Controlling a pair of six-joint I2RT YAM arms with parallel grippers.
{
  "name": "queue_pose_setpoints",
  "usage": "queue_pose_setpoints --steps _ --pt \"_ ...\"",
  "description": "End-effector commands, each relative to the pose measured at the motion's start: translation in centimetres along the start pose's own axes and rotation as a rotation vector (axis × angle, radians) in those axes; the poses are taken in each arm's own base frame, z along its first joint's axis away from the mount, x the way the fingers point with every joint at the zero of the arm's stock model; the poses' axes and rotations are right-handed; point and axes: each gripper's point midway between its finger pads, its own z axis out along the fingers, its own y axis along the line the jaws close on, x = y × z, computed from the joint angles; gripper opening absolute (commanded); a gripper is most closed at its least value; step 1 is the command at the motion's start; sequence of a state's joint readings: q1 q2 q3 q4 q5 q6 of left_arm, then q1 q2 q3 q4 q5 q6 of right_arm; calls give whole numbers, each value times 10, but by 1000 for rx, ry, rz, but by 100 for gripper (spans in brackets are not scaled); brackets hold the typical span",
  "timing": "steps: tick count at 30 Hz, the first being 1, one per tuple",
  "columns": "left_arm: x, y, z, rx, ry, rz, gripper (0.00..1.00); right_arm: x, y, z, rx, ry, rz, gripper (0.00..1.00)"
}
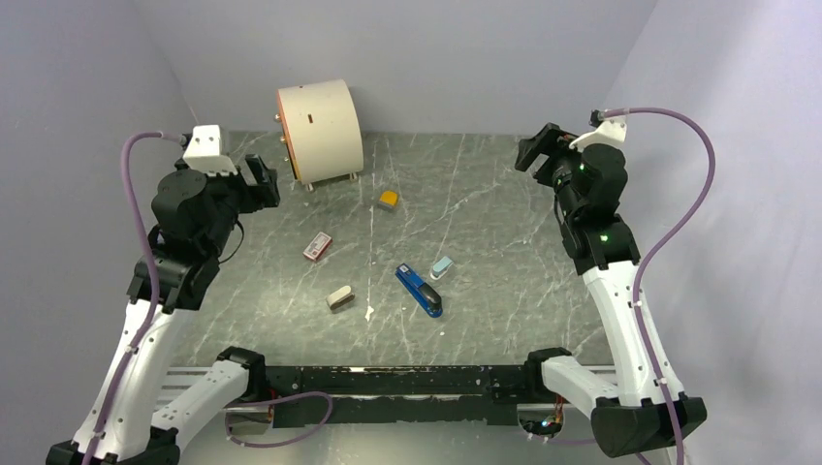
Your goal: Load the staples into the stapler
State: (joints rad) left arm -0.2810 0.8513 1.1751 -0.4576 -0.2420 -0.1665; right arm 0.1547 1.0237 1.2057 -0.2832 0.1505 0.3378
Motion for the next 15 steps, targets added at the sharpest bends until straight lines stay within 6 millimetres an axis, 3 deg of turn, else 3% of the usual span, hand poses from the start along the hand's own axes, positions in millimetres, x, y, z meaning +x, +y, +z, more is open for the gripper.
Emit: queue_pose_setpoints --steps 1,5,10,15 --pt "12 -14 -10 79 29 -45 88 5 -1 -7 4 1 29 89" --pt "20 -27 -18 157 39 -70 94 9 1 -11 -9 8 36 96" --pt "25 -61 -36 374 12 -124 96 20 5 -8 -27 66 43 99" --pt "39 -85 -54 540 34 -167 97 35 27 -6 -153 132 44 98"
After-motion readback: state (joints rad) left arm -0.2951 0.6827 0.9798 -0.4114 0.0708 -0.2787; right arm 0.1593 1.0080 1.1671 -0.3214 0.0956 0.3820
